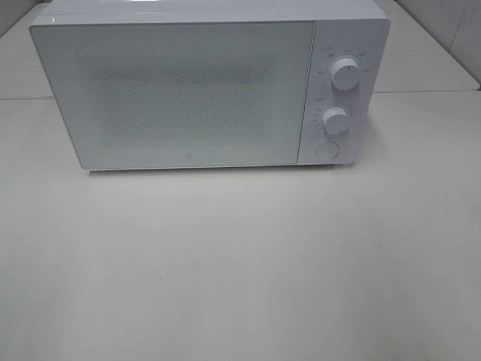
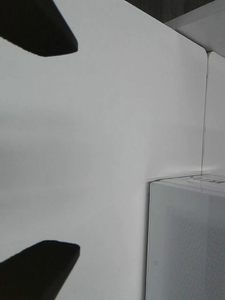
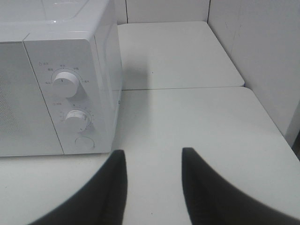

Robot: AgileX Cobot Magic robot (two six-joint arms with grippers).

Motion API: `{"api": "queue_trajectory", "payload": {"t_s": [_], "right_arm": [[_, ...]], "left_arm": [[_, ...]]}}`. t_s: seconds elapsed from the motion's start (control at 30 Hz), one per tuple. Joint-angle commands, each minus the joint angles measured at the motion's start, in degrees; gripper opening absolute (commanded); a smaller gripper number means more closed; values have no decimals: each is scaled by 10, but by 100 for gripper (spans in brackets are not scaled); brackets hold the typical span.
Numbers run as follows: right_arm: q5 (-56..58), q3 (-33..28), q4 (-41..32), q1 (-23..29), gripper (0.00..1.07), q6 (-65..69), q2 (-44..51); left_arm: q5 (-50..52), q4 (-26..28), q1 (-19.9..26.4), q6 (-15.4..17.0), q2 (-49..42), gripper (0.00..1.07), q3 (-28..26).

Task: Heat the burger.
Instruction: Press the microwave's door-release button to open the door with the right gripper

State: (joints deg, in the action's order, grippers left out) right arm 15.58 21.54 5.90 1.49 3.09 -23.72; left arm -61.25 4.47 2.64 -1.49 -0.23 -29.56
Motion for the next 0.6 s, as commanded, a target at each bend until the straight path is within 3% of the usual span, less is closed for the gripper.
{"api": "queue_trajectory", "payload": {"t_s": [0.03,0.37,0.5,0.6], "right_arm": [[-81,-18,1,-3,19,25,-45],[-221,-42,1,-3,15,150,-170],[-277,-42,1,-3,15,258,-246],[-309,-42,1,-3,8,335,-293]], "left_arm": [[0,1,-1,1,-7,100,1],[0,1,-1,1,-7,100,1],[0,1,-1,1,-7,100,1],[0,1,-1,1,-7,100,1]]}}
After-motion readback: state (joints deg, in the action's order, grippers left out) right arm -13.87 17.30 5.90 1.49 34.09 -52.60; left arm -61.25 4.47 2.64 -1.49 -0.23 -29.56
